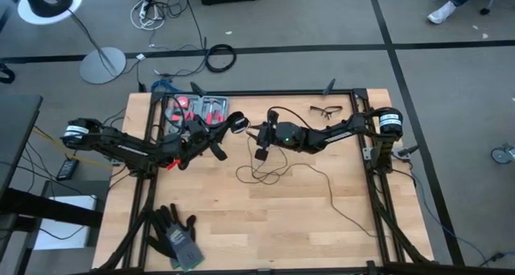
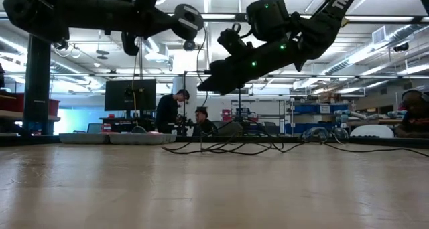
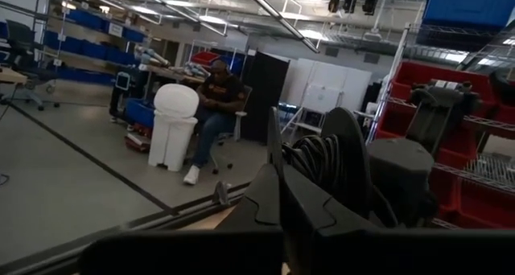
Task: Coil cords
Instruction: Coil the black wire on the black spool
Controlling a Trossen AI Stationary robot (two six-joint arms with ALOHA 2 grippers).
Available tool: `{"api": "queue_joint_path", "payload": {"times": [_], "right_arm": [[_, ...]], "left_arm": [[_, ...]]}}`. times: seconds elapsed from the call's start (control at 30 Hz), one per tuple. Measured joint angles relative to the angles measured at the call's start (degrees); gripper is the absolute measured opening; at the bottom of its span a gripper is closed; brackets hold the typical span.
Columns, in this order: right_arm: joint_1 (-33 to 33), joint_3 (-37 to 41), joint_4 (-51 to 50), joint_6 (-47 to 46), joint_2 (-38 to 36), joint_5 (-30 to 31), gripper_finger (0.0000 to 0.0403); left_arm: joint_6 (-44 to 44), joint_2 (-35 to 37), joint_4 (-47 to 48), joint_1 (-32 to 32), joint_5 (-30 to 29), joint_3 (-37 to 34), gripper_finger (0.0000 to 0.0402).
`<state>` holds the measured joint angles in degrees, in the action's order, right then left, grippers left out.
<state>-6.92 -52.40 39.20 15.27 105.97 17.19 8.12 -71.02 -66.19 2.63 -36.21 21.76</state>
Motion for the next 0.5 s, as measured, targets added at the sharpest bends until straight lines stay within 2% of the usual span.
{"api": "queue_joint_path", "payload": {"times": [0.1,0.23,0.4,0.5], "right_arm": [[0.0,0.0,0.0,-0.1,0.0,-0.4,0.008],[0.0,0.0,0.1,-0.5,0.0,-0.6,0.0012],[0.6,0.0,1.3,-6.2,0.1,-3.8,0.0004],[1.8,-1.6,1.2,-8.2,2.8,-4.0,0.0003]], "left_arm": [[-0.1,0.0,-0.2,0.0,0.0,0.2,0.0],[0.0,0.0,0.2,0.0,0.0,0.2,0.0],[0.2,-0.5,0.5,0.0,-0.6,0.2,0.0],[2.0,-2.0,0.5,0.0,-1.3,0.2,0.0]]}}
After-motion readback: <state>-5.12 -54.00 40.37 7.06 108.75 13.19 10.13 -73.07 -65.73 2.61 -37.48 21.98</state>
